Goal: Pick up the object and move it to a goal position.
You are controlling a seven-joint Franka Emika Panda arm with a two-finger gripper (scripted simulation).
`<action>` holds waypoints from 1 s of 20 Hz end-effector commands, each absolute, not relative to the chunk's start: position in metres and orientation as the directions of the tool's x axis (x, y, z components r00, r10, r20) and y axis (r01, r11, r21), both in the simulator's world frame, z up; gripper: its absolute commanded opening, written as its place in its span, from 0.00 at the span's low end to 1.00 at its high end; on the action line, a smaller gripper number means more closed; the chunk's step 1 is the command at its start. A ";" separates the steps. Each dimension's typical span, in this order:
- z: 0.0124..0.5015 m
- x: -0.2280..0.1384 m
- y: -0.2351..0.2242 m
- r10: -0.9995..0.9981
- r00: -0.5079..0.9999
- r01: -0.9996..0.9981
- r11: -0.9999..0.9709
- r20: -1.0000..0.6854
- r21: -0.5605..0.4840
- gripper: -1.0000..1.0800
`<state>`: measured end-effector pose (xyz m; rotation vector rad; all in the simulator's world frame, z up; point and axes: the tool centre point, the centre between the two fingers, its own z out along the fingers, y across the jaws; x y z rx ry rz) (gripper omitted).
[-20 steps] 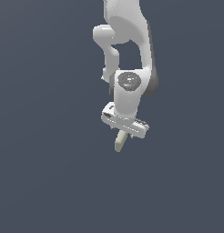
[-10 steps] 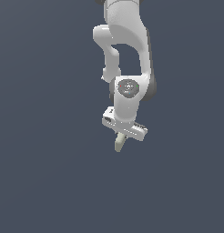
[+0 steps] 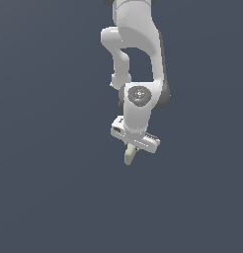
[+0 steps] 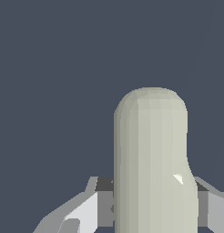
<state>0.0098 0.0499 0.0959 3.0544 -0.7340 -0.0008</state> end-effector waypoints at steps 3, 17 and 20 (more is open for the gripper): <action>0.100 0.008 0.051 -0.455 0.891 -0.455 -0.891 0.000 0.000 0.00; 0.171 -0.023 0.068 -0.455 0.891 -0.455 -0.891 0.000 0.000 0.00; 0.199 -0.035 0.075 -0.455 0.891 -0.455 -0.891 0.000 0.000 0.00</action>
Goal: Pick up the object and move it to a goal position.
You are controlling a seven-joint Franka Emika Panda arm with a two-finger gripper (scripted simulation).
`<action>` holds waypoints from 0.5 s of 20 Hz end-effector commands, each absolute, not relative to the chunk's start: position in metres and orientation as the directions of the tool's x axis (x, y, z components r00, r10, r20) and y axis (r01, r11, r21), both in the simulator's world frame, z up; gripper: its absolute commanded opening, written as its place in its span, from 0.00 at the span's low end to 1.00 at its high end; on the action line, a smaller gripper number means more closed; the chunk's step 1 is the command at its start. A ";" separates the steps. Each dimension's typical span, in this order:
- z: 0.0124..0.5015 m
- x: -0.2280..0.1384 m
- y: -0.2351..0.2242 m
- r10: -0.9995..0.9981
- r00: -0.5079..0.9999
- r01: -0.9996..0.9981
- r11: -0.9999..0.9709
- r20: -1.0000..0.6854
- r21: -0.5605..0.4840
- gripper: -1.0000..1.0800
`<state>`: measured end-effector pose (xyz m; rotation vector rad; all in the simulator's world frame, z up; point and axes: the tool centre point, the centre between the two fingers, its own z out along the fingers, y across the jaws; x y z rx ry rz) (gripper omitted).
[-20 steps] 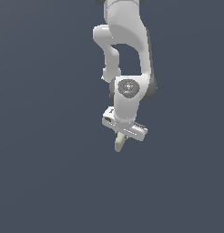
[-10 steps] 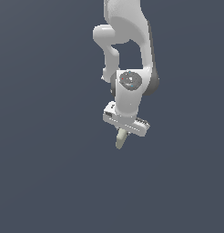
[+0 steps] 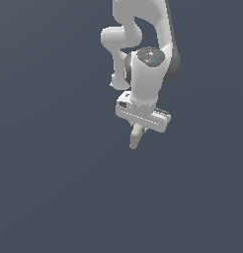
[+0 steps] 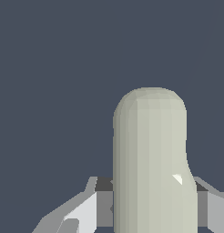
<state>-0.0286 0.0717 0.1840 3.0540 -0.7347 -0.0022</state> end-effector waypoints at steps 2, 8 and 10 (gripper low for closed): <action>0.218 -0.043 0.080 -0.455 0.891 -0.455 -0.891 0.000 0.000 0.00; 0.276 -0.066 0.094 -0.455 0.891 -0.455 -0.891 0.001 0.001 0.00; 0.292 -0.073 0.098 -0.455 0.891 -0.455 -0.891 0.001 0.001 0.00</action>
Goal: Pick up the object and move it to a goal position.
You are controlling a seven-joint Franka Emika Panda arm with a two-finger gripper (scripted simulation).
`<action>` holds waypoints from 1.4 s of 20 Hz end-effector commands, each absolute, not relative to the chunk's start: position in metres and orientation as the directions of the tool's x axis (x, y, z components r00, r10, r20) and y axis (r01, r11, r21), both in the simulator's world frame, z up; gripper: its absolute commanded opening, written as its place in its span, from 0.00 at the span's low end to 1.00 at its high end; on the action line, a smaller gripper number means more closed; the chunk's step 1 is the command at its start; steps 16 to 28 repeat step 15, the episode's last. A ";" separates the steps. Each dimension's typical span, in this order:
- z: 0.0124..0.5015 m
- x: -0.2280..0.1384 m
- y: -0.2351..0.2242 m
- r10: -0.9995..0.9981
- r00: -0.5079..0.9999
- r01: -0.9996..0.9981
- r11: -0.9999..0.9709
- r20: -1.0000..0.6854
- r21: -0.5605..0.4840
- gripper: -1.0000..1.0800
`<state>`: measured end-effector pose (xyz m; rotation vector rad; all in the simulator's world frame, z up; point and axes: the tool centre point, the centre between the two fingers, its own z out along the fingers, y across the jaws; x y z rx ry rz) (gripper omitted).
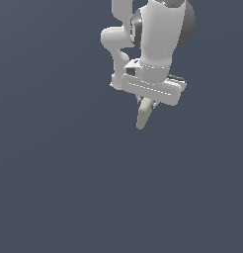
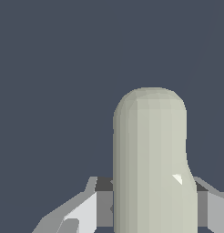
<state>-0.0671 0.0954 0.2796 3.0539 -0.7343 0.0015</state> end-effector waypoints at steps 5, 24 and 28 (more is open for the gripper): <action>0.326 -0.085 0.107 -0.455 0.891 -0.455 -0.891 0.001 0.001 0.00; 0.352 -0.093 0.114 -0.455 0.891 -0.455 -0.891 0.000 0.000 0.00; 0.352 -0.093 0.114 -0.455 0.891 -0.455 -0.891 0.000 0.000 0.00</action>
